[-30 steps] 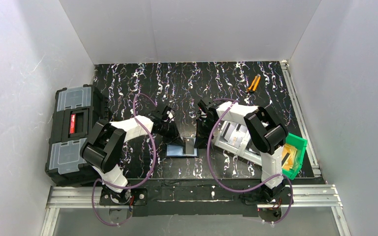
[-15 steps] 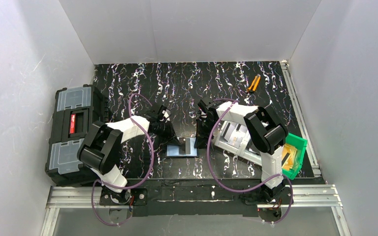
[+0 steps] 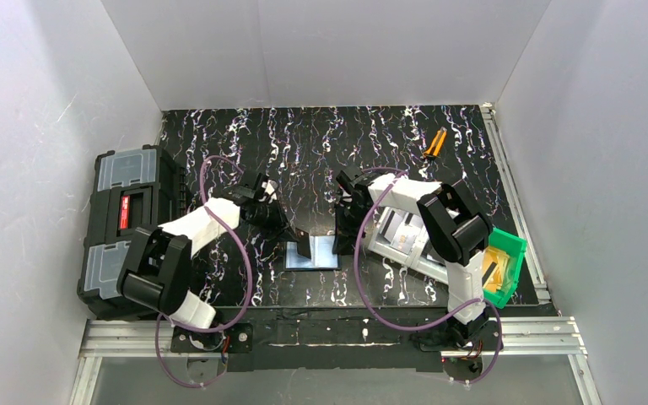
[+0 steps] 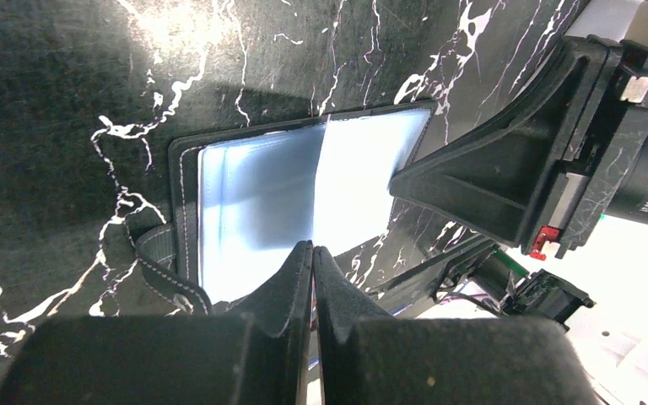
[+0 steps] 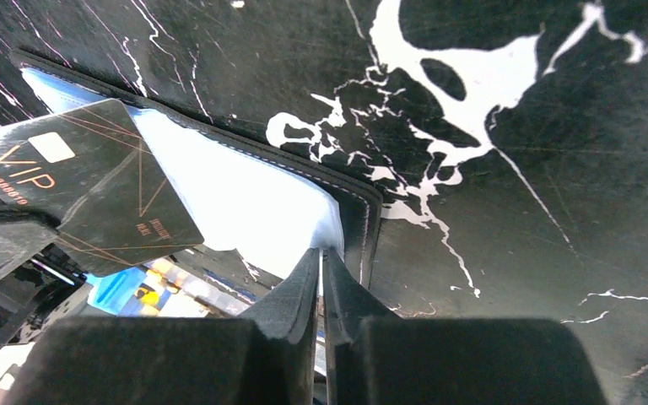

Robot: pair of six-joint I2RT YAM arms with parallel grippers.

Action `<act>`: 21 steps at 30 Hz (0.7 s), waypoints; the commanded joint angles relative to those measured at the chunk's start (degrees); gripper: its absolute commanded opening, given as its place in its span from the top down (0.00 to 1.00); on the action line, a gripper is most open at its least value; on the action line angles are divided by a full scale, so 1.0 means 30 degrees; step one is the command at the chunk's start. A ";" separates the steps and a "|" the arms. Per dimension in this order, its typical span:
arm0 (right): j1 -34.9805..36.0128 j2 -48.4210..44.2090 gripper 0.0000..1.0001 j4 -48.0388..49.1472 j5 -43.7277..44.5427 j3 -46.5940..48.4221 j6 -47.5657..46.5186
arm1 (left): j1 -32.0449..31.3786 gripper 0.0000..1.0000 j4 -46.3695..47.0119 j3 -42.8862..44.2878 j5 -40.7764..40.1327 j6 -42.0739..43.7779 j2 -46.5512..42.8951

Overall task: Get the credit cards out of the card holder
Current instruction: Remove the credit card from the card holder.

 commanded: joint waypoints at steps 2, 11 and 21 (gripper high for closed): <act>0.0064 -0.0065 0.85 -0.0275 0.2226 0.1111 -0.0832 | 0.0422 1.00 -0.1047 0.0330 0.0154 0.0589 -0.1305; -0.0043 -0.2779 0.33 -0.1263 0.2380 0.3247 -0.1046 | 0.1111 1.00 -0.0574 0.0637 0.1192 -0.0155 -0.2449; -0.2012 -0.7449 0.04 0.5725 -0.3899 -0.0584 0.1497 | 0.2945 1.00 0.5799 -0.0093 0.5611 -0.5782 -0.4159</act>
